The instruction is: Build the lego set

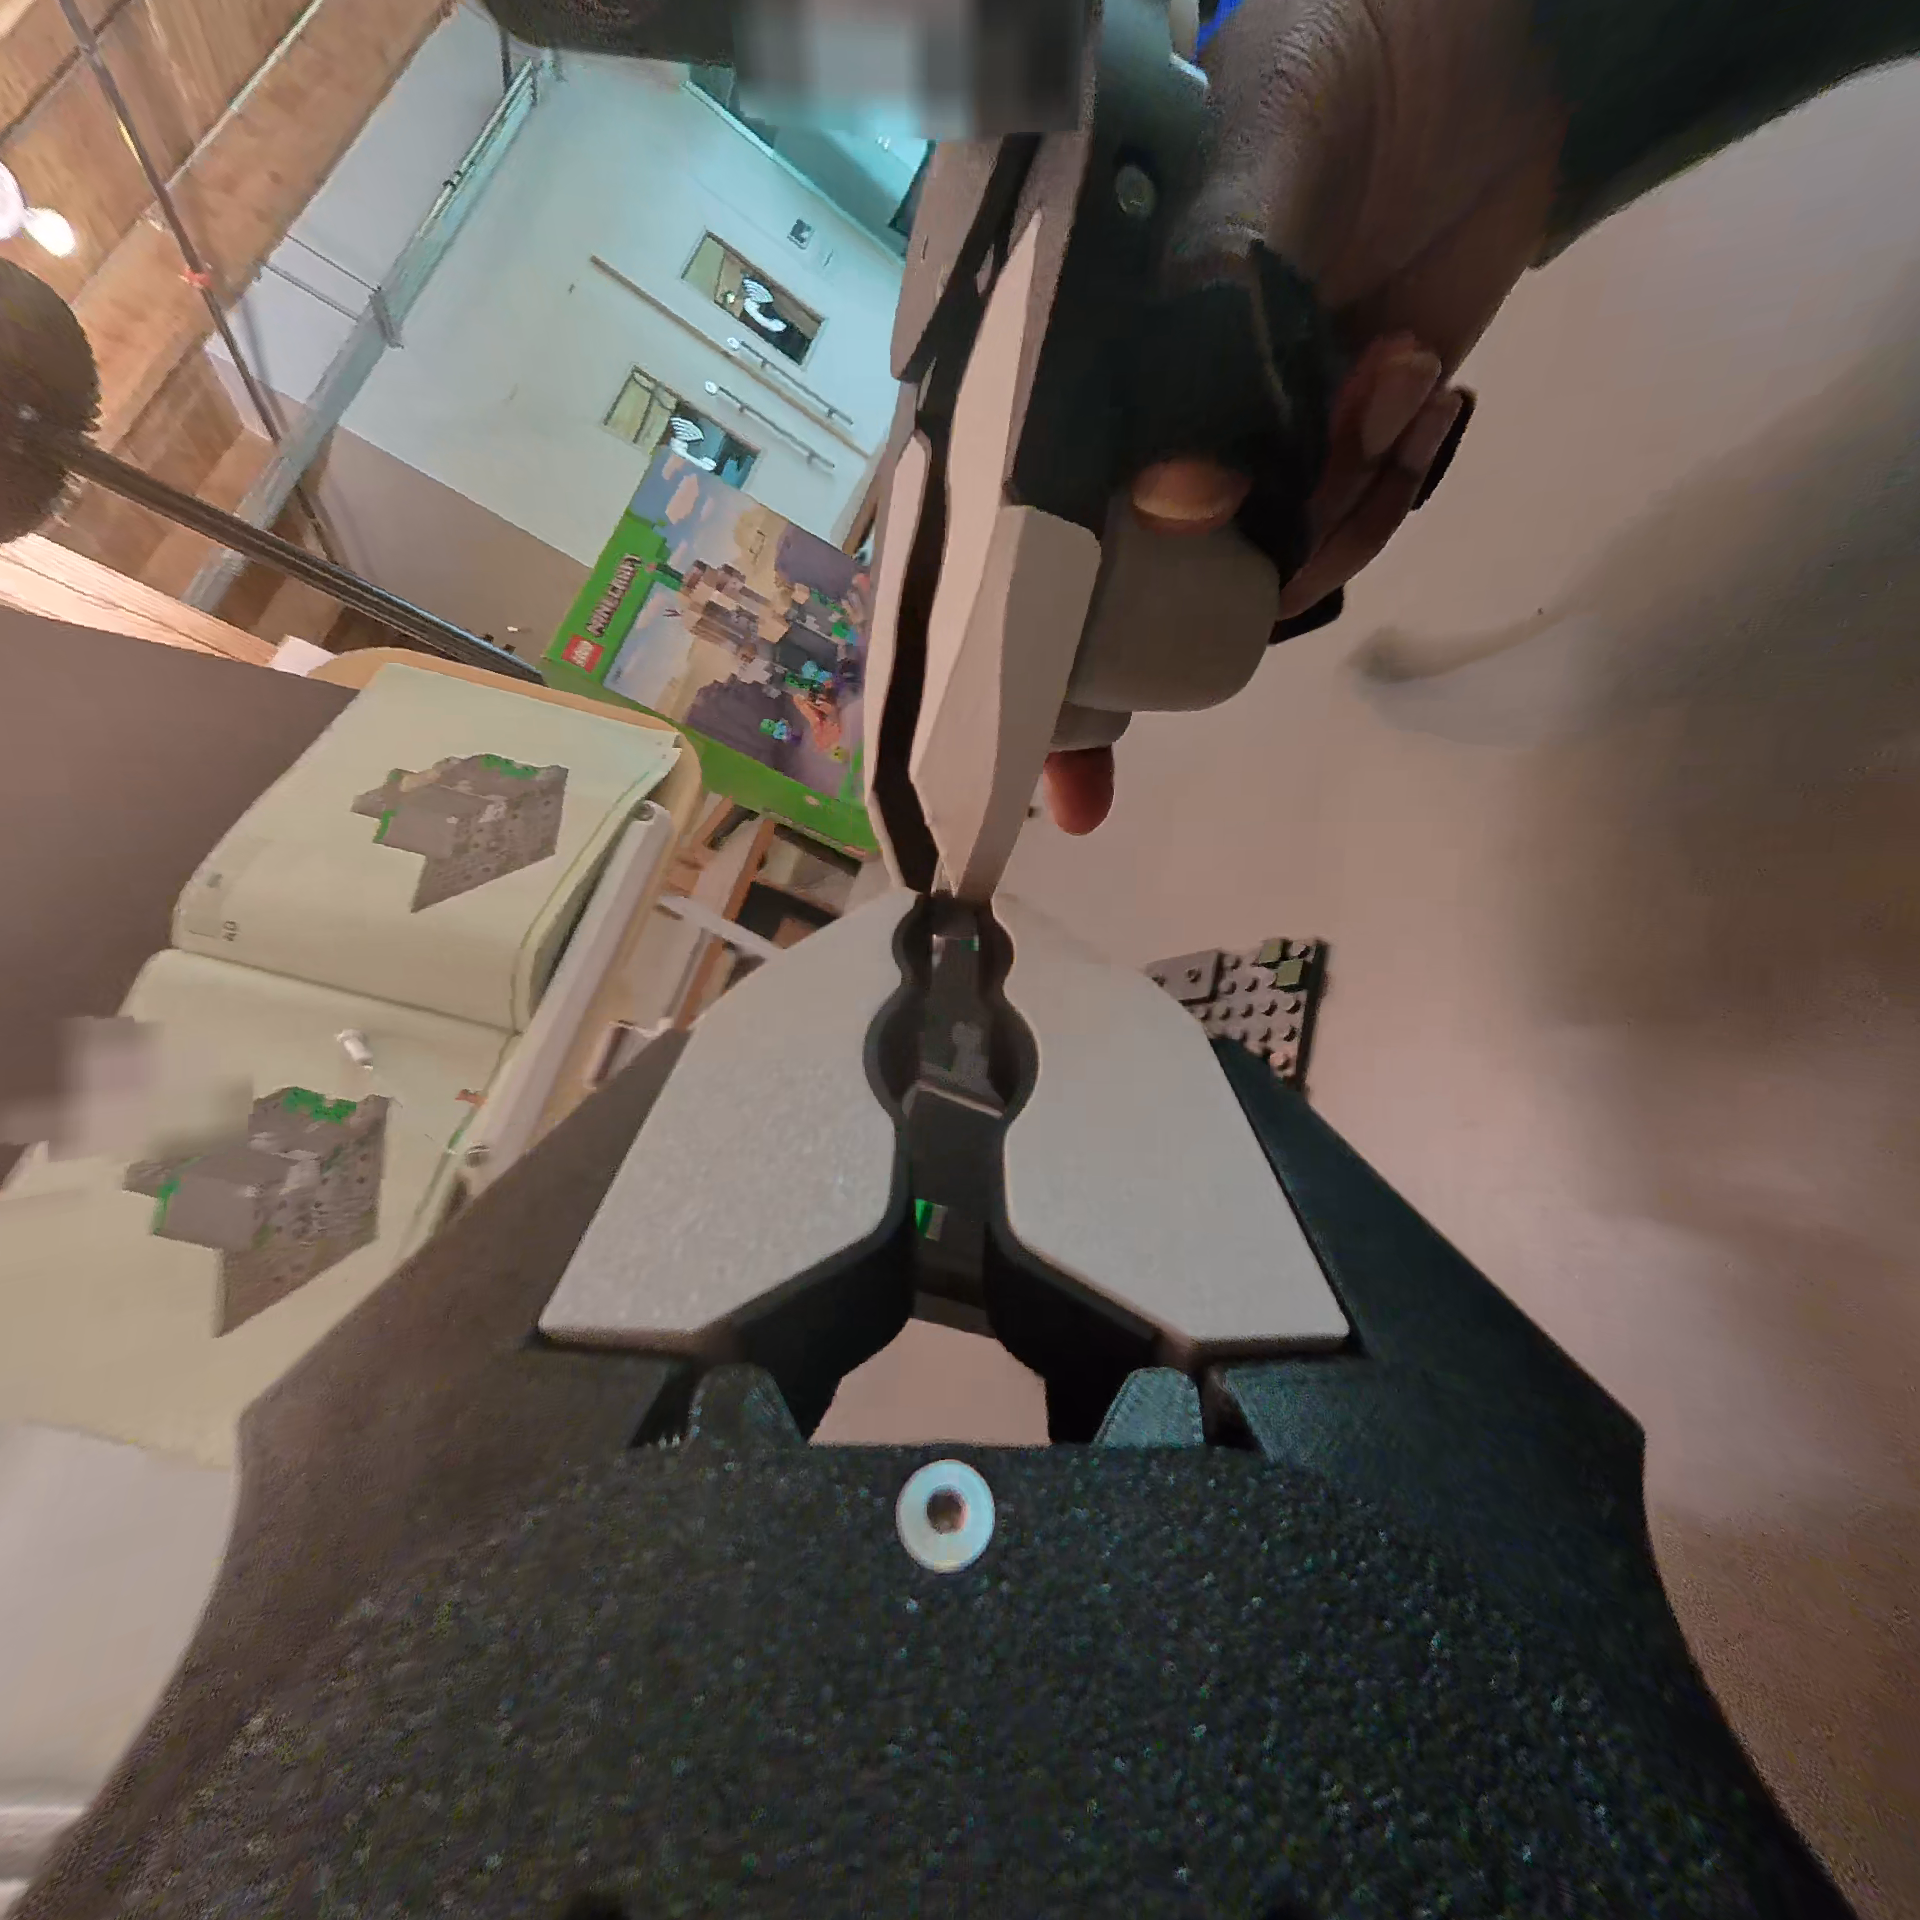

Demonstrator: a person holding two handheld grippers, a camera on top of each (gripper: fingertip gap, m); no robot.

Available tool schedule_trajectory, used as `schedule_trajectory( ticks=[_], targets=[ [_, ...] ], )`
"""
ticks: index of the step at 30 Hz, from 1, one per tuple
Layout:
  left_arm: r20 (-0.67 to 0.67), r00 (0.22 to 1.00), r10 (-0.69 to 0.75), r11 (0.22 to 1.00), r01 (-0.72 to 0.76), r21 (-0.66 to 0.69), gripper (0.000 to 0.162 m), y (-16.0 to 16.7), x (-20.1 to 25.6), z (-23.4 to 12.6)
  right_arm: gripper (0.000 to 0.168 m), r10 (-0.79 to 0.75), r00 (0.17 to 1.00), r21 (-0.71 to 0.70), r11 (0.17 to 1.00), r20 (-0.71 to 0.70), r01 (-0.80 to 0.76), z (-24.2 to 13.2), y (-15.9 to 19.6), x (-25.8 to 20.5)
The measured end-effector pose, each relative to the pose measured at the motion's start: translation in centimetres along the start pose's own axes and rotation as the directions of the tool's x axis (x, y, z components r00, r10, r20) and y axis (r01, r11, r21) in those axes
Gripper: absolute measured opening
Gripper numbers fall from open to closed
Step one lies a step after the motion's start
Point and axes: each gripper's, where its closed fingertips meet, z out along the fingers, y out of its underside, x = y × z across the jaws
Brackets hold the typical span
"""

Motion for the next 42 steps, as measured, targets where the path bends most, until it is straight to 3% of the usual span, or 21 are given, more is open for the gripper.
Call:
schedule_trajectory(
  ticks=[6, 15, 42],
  targets=[
    [-0.169, 0.959, -0.226, 0.967, 0.241, 0.076, 0.008, -0.7, 1.0, -0.4, 0.014, -0.019, 0.995, 0.006, 1.000, 0.098, 0.018, -0.4, 0.6, -1.1],
    [-0.337, 0.792, -0.509, 0.823, 0.562, 0.078, 0.009, -0.7, 1.0, -0.7, 0.009, -0.026, 0.996, 0.010, 1.000, 0.080, 0.026, -0.2, 0.2, -1.1],
    [-0.214, 0.754, -0.621, 0.770, 0.638, 0.010, 0.004, 1.9, -0.5, 0.0, 0.008, 0.057, 0.994, 0.025, 0.998, -0.094, -0.055, -1.2, 0.1, 2.7]
  ],
)
